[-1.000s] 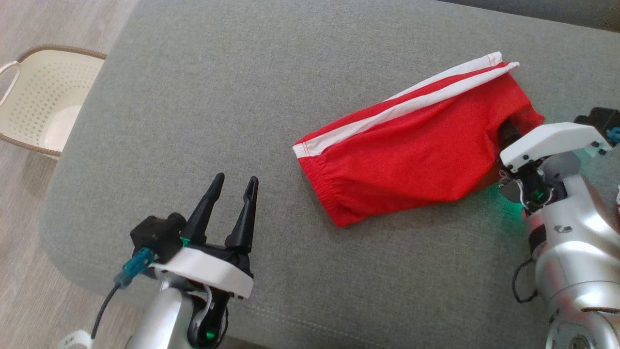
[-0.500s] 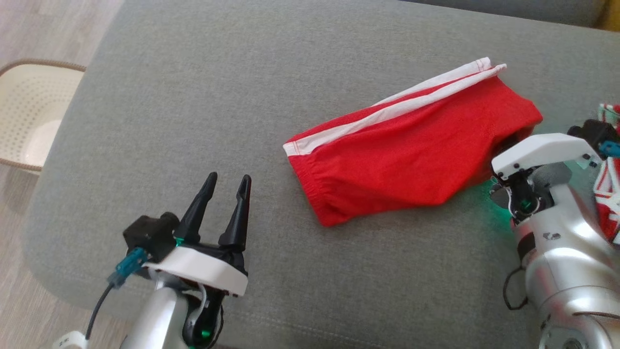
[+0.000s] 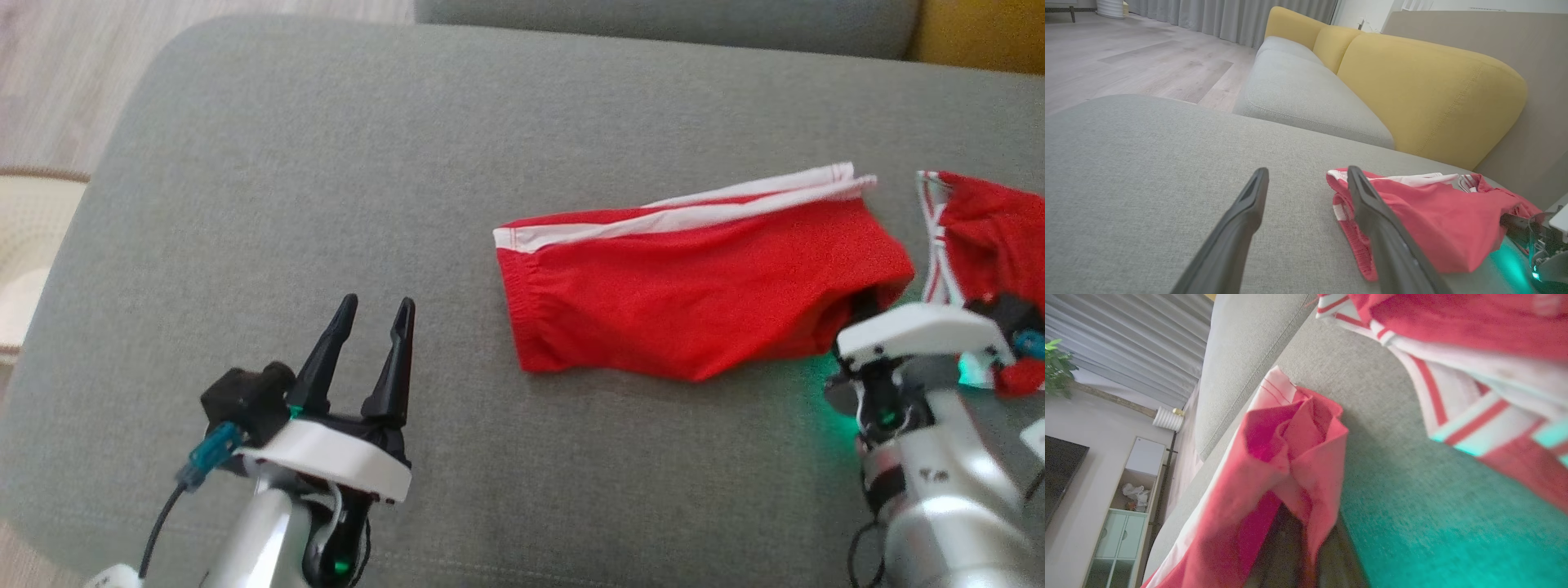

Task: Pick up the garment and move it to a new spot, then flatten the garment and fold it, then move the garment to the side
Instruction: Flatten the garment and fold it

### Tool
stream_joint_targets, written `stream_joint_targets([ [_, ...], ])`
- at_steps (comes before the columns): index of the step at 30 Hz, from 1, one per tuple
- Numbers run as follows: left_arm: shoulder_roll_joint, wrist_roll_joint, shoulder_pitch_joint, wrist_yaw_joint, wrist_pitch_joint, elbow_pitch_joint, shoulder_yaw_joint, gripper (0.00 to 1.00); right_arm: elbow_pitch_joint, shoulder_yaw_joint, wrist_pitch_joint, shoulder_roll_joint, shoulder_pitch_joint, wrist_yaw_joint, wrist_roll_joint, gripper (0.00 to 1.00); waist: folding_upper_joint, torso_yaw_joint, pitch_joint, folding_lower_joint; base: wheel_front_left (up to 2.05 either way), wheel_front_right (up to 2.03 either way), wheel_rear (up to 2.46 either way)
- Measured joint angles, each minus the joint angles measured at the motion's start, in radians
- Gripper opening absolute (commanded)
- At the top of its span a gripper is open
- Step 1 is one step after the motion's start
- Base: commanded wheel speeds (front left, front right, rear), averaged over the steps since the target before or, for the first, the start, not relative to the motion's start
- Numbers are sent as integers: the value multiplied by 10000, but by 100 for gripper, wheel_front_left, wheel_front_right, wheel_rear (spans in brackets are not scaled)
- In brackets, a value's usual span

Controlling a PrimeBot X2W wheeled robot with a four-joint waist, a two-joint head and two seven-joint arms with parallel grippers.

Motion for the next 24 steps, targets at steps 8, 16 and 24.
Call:
stream_joint_targets([
  [8, 2, 86, 298, 2, 2, 0, 155, 100, -838, 1522, -412, 8, 970, 0, 1572, 0, 0, -477, -347, 0, 0, 0, 0],
  [16, 2, 190, 298, 2, 2, 40, 134, 100, -2167, 3198, -587, 2, 1119, 0, 2481, 0, 0, -316, -474, 0, 0, 0, 0],
  [24, 2, 192, 338, 6, 0, 82, 150, 100, -3801, 5070, -422, 8, 1596, 0, 3005, 0, 0, 87, -693, 0, 0, 0, 0],
])
